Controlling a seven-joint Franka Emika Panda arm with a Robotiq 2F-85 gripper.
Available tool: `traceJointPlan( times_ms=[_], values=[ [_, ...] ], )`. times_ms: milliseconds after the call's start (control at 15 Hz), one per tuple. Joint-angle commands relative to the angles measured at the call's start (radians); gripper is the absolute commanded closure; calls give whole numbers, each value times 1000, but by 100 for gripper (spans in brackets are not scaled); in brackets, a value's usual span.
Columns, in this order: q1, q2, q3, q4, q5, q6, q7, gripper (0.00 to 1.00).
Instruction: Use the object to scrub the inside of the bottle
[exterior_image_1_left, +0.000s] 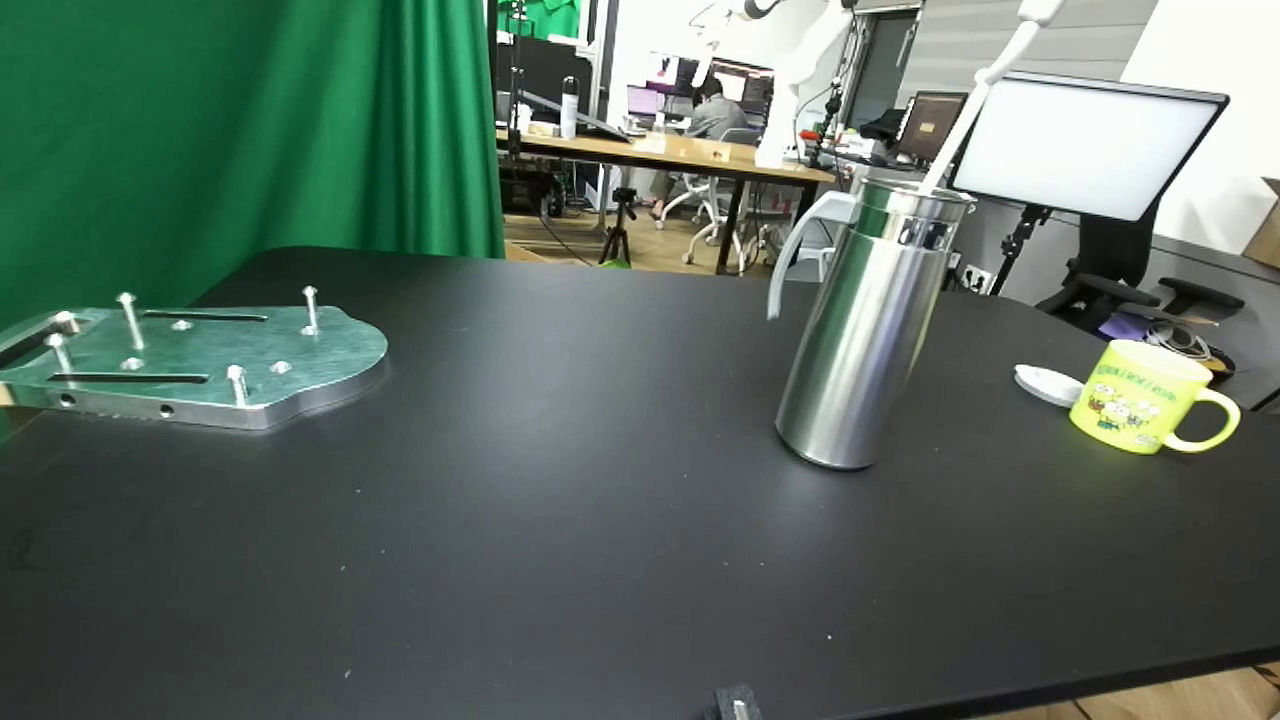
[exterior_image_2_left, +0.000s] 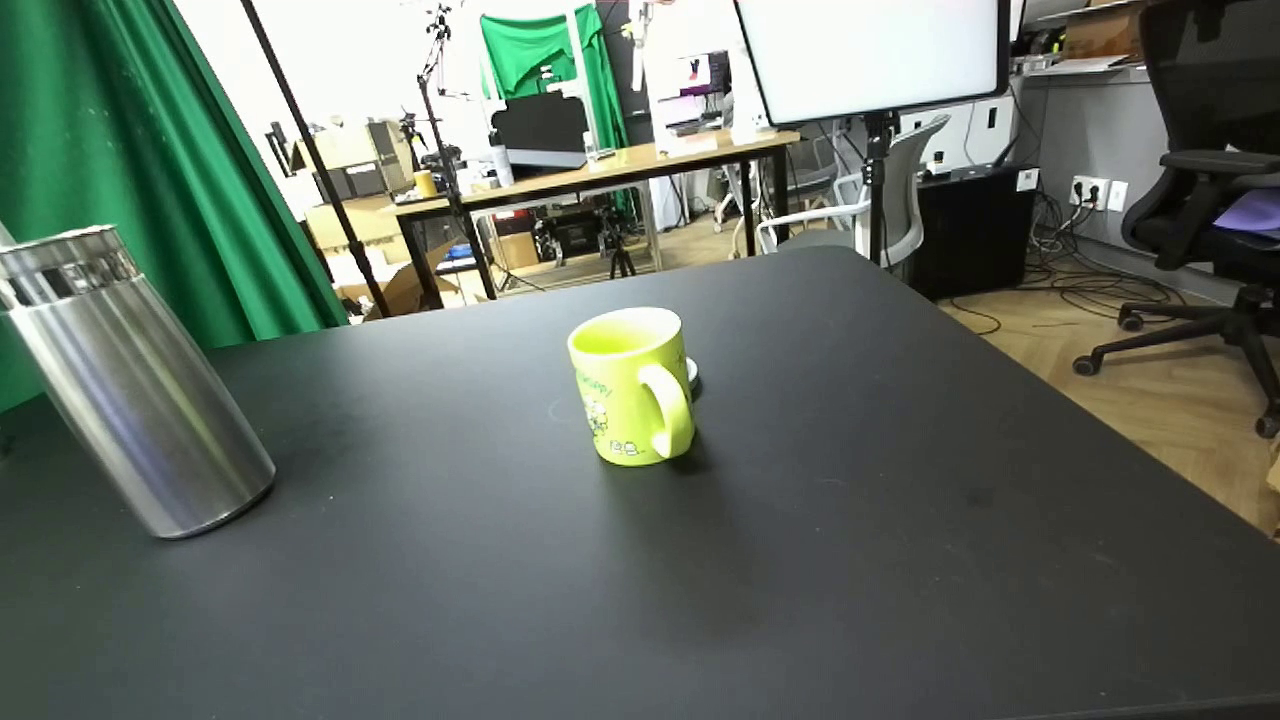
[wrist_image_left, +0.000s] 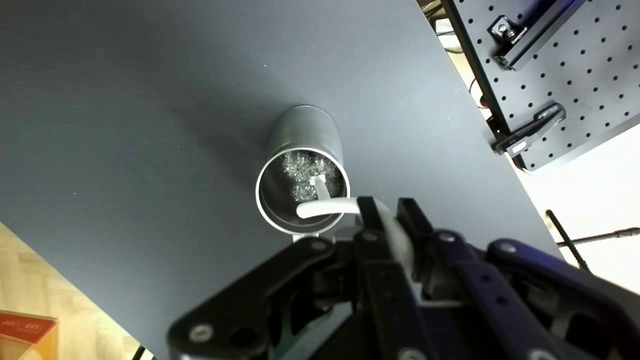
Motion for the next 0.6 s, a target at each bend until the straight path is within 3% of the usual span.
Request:
traceJointPlan(
  times_ms=[0, 267, 533],
  values=[
    [3, 52, -93, 48, 45, -36, -121, 96],
    [-19, 126, -145, 44, 79, -33, -242, 96],
    [-42, 217, -126, 42, 85, -30, -276, 96]
  ],
)
